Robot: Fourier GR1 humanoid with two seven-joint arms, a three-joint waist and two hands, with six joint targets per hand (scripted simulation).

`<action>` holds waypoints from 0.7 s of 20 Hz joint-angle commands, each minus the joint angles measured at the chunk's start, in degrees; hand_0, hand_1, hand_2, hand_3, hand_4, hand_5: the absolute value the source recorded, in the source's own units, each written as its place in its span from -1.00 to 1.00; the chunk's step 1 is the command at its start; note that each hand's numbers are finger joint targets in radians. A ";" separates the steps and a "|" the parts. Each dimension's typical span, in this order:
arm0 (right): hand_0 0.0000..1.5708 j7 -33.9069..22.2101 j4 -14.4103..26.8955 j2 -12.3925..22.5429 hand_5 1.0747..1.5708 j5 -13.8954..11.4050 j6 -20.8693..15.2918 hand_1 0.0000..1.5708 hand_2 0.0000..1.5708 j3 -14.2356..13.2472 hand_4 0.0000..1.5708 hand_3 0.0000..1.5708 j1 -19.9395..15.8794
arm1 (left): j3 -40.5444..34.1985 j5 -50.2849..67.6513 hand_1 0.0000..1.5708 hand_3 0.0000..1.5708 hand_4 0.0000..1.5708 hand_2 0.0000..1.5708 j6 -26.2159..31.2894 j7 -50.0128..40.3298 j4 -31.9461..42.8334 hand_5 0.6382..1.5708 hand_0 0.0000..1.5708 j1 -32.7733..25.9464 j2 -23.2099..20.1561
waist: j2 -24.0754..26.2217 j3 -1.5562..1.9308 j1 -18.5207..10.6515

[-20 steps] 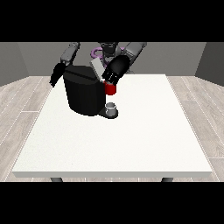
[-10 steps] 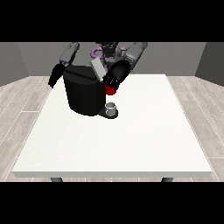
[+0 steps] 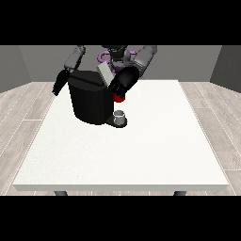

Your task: Insert the coffee pod into the coffee machine and close the lid

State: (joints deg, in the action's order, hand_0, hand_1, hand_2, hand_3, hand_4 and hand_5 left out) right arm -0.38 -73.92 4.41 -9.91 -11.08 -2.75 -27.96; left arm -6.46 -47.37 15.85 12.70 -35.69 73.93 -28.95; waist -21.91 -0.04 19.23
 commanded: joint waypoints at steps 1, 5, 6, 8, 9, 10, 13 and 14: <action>-1.00 -0.05 -0.17 -0.43 1.00 -0.72 -0.76 -1.00 -1.00 0.44 -0.87 -1.00 1.22 | 0.64 -1.01 0.57 0.23 -1.00 0.54 -2.71 1.36 -0.02 1.00 0.57 -1.70 1.04 | 1.18 0.05 -0.75; -1.00 -1.95 -0.23 1.30 1.00 -0.88 -0.29 -1.00 -1.00 -0.47 -0.91 -1.00 -1.99 | 2.21 -3.42 0.46 0.07 -1.00 0.42 -5.51 1.98 -0.89 1.00 0.46 -0.72 0.91 | -1.09 0.05 0.02; -1.00 -0.22 0.13 -0.87 1.00 -1.18 -1.76 -1.00 -1.00 0.37 -0.72 -1.00 -0.28 | 2.23 -3.31 0.38 0.02 -1.00 0.37 -5.42 3.14 -1.10 1.00 0.38 -1.53 0.77 | -0.84 0.06 -1.18; -1.00 1.48 1.64 0.89 1.00 -0.12 -0.21 -1.00 -1.00 -1.08 -0.73 -1.00 -0.54 | 2.57 -3.80 0.27 -0.09 -1.00 0.30 -5.19 2.41 -1.64 1.00 0.27 -0.89 1.04 | -1.16 0.07 -0.91; -1.00 -3.05 -0.26 0.47 1.00 -1.68 -0.50 -1.00 -1.00 0.76 -0.86 -1.00 -0.89 | 2.49 -4.06 0.18 -0.12 -1.00 0.25 -5.51 3.24 -0.45 1.00 0.18 -1.71 0.66 | 0.30 0.04 -0.58; -1.00 -2.93 -0.25 0.43 1.00 -1.90 -0.90 -1.00 -1.00 0.69 -0.76 -1.00 -3.38 | 1.04 -3.33 0.04 -0.16 -1.00 0.16 -3.66 4.30 -0.38 1.00 0.04 2.24 -2.66 | -1.77 0.04 -0.43; -1.00 1.14 1.14 -0.77 1.00 -1.64 -0.87 -1.00 -1.00 1.20 -0.86 -1.00 -0.87 | 2.07 -5.26 -1.00 -0.29 -1.00 -0.13 -5.19 2.16 -0.80 1.00 -1.00 1.88 -2.28 | -2.04 0.07 0.00; -1.00 -1.22 0.50 -1.00 1.00 -2.29 -2.68 -1.00 -1.00 0.68 -0.89 -1.00 -2.00 | 2.58 -5.78 -1.00 -0.32 -1.00 -0.15 -6.18 2.74 -0.62 1.00 -1.00 0.81 -1.58 | -1.36 0.06 -0.44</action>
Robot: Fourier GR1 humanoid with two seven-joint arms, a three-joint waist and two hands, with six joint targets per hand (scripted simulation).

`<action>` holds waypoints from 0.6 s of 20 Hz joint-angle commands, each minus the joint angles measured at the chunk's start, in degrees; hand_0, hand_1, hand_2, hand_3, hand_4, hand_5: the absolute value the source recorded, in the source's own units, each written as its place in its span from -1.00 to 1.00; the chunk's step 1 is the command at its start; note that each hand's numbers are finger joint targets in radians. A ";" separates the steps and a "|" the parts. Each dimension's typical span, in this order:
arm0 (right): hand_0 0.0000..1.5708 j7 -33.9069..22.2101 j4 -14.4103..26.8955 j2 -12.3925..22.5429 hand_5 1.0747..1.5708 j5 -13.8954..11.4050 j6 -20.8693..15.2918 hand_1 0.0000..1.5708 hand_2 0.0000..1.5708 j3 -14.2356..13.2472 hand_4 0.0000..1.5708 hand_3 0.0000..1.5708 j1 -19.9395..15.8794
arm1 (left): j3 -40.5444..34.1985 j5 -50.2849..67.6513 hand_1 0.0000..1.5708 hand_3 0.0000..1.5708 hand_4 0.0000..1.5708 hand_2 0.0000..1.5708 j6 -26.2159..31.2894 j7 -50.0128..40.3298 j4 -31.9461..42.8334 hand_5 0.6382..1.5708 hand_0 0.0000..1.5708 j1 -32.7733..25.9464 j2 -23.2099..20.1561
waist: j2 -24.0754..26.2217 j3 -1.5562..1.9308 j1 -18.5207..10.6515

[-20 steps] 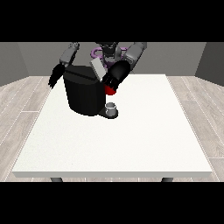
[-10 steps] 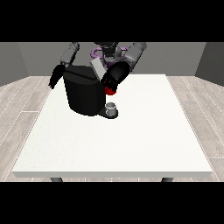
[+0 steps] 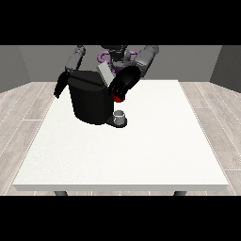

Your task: Insert the coffee pod into the coffee machine and close the lid

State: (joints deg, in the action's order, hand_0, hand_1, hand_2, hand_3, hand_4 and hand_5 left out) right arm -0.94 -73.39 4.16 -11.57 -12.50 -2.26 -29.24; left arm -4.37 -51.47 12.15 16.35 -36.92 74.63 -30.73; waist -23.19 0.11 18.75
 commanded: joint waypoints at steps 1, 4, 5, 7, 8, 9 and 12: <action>-1.00 -0.89 0.56 1.68 1.00 0.67 1.17 -1.00 -1.00 -1.23 -0.78 -1.00 -1.86 | -0.36 -1.06 -1.00 -0.35 -1.00 -0.19 -1.68 -0.87 0.96 1.00 -1.00 0.62 -0.49 | -0.78 -0.09 0.13; -1.00 -2.05 1.39 1.91 1.00 -0.13 -0.11 -1.00 -1.00 -1.79 -0.81 -1.00 -2.07 | 0.45 -1.61 -1.00 -0.40 -1.00 -0.28 -2.99 -0.80 0.60 1.00 -1.00 -1.47 1.55 | 0.39 -0.10 -1.69; -1.00 -0.19 -0.01 -0.03 1.00 -1.20 -0.38 -1.00 -1.00 0.79 -0.81 -1.00 0.85 | -0.62 -1.43 -1.00 -0.42 -1.00 -0.29 -1.96 -0.96 1.73 1.00 -1.00 0.29 -0.62 | 0.48 -0.09 0.72; -1.00 -0.71 2.02 1.48 1.00 -0.29 -0.82 -1.00 -1.00 -1.91 -0.85 -1.00 -0.23 | -0.11 -1.05 -1.00 -0.42 -1.00 -0.33 -0.82 0.88 0.76 1.00 -1.00 -0.67 -0.04 | 1.46 -0.09 -1.95; -1.00 -0.48 2.06 -0.70 1.00 -0.80 -1.21 -1.00 -1.00 -0.07 -1.00 -1.00 1.55 | -0.20 -1.37 -1.00 -0.51 -1.00 -0.39 0.29 -0.42 1.41 1.00 -1.00 0.46 -0.63 | 2.17 -0.08 -1.13; -1.00 -1.32 1.16 1.15 1.00 1.01 0.53 -1.00 -1.00 -1.83 -0.89 -1.00 -3.52 | -0.62 -1.66 -1.00 -0.58 -1.00 -0.45 -1.30 0.01 1.54 1.00 -1.00 1.51 -1.34 | -0.87 -0.09 -1.00; -1.00 0.90 2.68 -0.13 1.00 0.84 -0.29 -1.00 -1.00 -1.51 -0.81 -1.00 3.54 | -0.15 -1.11 -1.00 -0.75 -1.00 -0.62 0.21 -0.82 1.46 1.00 -1.00 -3.13 0.99 | 5.35 -0.08 -3.36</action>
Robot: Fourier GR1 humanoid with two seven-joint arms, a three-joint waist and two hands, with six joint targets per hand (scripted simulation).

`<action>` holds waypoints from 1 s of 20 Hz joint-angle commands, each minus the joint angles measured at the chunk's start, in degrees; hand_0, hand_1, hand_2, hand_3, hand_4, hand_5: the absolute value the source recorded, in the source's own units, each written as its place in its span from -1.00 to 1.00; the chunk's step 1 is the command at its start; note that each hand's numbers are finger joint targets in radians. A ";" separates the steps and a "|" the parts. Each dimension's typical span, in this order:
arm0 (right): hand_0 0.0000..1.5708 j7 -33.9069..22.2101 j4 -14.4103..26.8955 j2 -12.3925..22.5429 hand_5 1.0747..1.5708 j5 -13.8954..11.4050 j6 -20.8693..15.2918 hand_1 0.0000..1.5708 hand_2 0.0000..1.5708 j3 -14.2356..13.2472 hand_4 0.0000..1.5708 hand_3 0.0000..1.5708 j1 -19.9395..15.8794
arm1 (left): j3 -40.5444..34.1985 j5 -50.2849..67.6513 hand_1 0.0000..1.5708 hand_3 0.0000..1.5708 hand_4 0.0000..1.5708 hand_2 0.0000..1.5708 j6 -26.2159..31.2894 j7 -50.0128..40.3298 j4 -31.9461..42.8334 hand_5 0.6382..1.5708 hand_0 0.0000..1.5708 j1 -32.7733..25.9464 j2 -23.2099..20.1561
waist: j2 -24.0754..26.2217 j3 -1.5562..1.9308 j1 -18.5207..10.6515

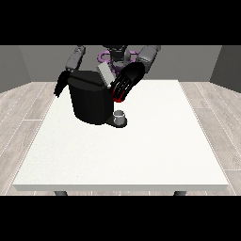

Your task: Insert the coffee pod into the coffee machine and close the lid

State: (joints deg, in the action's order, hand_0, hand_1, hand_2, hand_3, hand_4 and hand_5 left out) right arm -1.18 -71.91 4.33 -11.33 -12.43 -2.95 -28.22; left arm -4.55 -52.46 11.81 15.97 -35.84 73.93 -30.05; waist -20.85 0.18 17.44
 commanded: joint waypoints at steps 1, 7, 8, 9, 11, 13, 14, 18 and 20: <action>-1.00 0.39 2.27 0.83 1.00 2.24 1.45 -1.00 -1.00 -2.10 -0.83 -1.00 2.69 | 0.27 0.14 -1.00 -0.81 -1.00 -0.72 1.39 -1.67 0.28 1.00 -1.00 -2.86 2.06 | 4.50 -0.15 -2.00; -1.00 3.76 7.70 2.54 1.00 4.07 1.61 -1.00 -1.00 -5.92 -1.00 -1.00 8.88 | 1.37 2.01 -1.00 -1.00 -1.00 -1.00 2.20 -0.96 -2.55 1.00 -1.00 -11.62 8.26 | 13.22 -0.15 -9.79; -1.00 3.28 6.72 0.06 1.00 2.49 0.68 -1.00 -1.00 -3.19 -1.00 -1.00 10.34 | 1.07 1.86 -1.00 -1.00 -1.00 -0.89 3.45 0.05 -1.79 1.00 -1.00 -11.33 6.09 | 13.32 -0.17 -8.87; -1.00 4.59 8.28 2.07 1.00 3.75 1.25 -1.00 -1.00 -5.59 -1.00 -1.00 9.66 | 1.70 2.26 -1.00 -1.00 -1.00 -0.78 1.07 -2.17 -3.38 1.00 -1.00 -13.67 11.41 | 14.56 -0.16 -10.01; -1.00 4.58 7.11 0.87 1.00 3.05 1.53 -1.00 -1.00 -3.89 -1.00 -1.00 12.69 | -5.22 9.62 -1.00 -1.00 -1.00 -0.83 1.70 0.04 -2.71 1.00 -1.00 -13.63 11.82 | 16.85 -0.21 -10.04; -1.00 3.81 8.46 1.25 1.00 3.13 1.28 -1.00 -1.00 -4.62 -1.00 -1.00 13.56 | -10.24 16.58 -1.00 -1.00 -0.75 -1.00 1.35 -0.42 -2.67 1.00 -1.00 -16.31 18.52 | 20.07 -0.30 -13.27; -1.00 4.09 9.09 1.06 1.00 3.65 1.54 -1.00 -1.00 -5.03 -1.00 -1.00 16.36 | -10.58 17.80 -1.00 -1.00 -0.53 -1.00 1.15 1.92 -3.04 1.00 -1.00 -19.72 19.66 | 21.86 -0.29 -14.48; -1.00 4.86 7.83 1.01 1.00 2.92 0.07 -1.00 -1.00 -5.16 -1.00 -1.00 20.64 | -19.13 28.25 -1.00 -1.00 -1.00 -1.00 3.00 4.35 -0.84 1.00 -1.00 -28.55 24.64 | 28.12 -0.43 -18.12; -1.00 5.89 8.53 0.62 1.00 3.95 0.01 -1.00 -1.00 -6.12 -1.00 -1.00 21.43 | -18.31 28.62 -1.00 -1.00 -0.65 -1.00 2.83 4.97 -0.89 1.00 -1.00 -32.91 28.04 | 30.16 -0.24 -20.51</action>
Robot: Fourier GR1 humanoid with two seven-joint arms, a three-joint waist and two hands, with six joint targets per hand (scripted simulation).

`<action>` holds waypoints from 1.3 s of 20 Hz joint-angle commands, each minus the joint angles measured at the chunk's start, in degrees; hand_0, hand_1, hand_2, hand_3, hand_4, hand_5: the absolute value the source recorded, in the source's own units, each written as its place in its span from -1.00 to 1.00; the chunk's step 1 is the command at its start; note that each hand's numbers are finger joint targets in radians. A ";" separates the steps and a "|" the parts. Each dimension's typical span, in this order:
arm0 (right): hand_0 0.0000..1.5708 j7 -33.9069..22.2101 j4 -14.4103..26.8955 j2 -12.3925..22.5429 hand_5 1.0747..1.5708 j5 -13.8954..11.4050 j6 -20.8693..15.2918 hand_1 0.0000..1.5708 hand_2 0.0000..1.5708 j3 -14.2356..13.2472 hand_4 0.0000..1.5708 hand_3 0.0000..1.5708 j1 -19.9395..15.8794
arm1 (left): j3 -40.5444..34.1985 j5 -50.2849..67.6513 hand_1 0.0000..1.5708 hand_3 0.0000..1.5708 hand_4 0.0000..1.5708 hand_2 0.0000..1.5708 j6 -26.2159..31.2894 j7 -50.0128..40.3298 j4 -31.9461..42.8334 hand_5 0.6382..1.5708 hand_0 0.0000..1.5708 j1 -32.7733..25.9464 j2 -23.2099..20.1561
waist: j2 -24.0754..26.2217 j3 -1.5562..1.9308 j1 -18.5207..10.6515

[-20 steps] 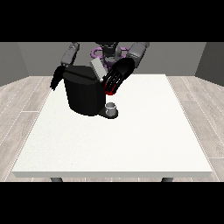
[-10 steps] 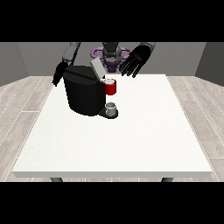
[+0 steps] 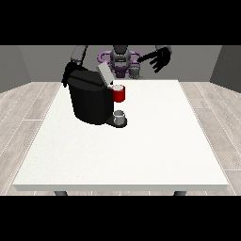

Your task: Insert the coffee pod into the coffee machine and close the lid

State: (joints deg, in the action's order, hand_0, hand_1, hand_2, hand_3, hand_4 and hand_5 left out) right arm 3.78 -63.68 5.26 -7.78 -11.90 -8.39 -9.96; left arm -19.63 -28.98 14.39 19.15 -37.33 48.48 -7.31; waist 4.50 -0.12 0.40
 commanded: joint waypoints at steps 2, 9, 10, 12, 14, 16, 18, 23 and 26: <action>-1.00 -0.89 -2.47 -1.46 1.00 0.78 1.32 -1.00 -1.00 1.32 -1.00 -1.00 3.69 | -2.69 4.88 -1.00 -1.00 -0.47 -1.00 1.44 3.66 0.72 1.00 -1.00 -12.23 4.19 | 7.77 0.06 -3.15; -1.00 -4.78 -8.43 -1.12 1.00 3.08 7.40 -1.00 -1.00 4.37 -1.00 -1.00 1.04 | -1.82 5.92 -1.00 -1.00 -0.51 -1.00 2.46 -1.79 0.07 1.00 -1.00 -18.66 6.95 | 16.06 0.10 -6.06; -1.00 -5.36 -9.80 0.05 1.00 4.10 9.45 -1.00 -1.00 4.35 -1.00 -1.00 -1.51 | -2.53 6.39 -1.00 -1.00 -0.47 -1.00 2.17 -0.83 -0.33 1.00 -1.00 -18.68 5.75 | 14.80 0.10 -6.04; -1.00 -4.61 -11.28 1.66 1.00 3.79 9.84 -1.00 -1.00 4.01 -0.92 -1.00 -2.48 | -1.90 7.33 -1.00 -1.00 -0.49 -1.00 3.80 -2.30 -1.88 1.00 -1.00 -19.34 6.05 | 14.02 0.12 -6.20; -1.00 -2.70 -10.92 4.48 1.00 4.07 12.87 -1.00 -1.00 3.61 -0.80 -1.00 -3.11 | -2.08 8.76 -1.00 -1.00 -0.55 -1.00 3.90 -1.03 -3.64 1.00 -1.00 -20.24 7.10 | 12.70 0.13 -7.80; -1.00 -3.41 -11.75 4.89 1.00 4.04 12.05 -1.00 -1.00 2.84 -0.68 -1.00 -6.09 | -1.33 9.54 -1.00 -1.00 -0.45 -1.00 4.33 -2.57 -5.95 1.00 -1.00 -20.20 7.10 | 11.85 0.13 -8.69; -1.00 -5.51 -11.99 5.42 1.00 2.70 11.87 -1.00 -1.00 3.55 -0.90 -1.00 -6.56 | -0.58 10.50 -1.00 -1.00 -0.48 -1.00 4.49 -5.18 -9.41 1.00 -1.00 -21.46 7.21 | 11.34 0.13 -9.19; -1.00 -8.30 -8.01 7.11 1.00 7.15 11.94 -1.00 -1.00 -2.17 -1.00 -1.00 -13.03 | 2.96 13.12 -1.00 -1.00 -0.50 -1.00 5.78 -4.72 -15.99 1.00 -1.00 -23.16 7.29 | 5.75 0.14 -11.88; -1.00 -5.71 -5.28 5.19 1.00 7.80 12.39 -1.00 -1.00 -1.42 -1.00 -1.00 -13.65 | 9.76 17.24 -1.00 -1.00 -0.51 -1.00 0.23 -5.07 -18.67 1.00 -1.00 -26.13 7.30 | 4.26 0.14 -10.68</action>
State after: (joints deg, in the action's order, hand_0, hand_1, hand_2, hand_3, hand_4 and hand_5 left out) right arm -3.81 -72.09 10.69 -1.28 0.08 -8.60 -20.86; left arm -15.64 -15.11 17.66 13.69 -52.61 24.84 -0.15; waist 11.86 0.01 -9.68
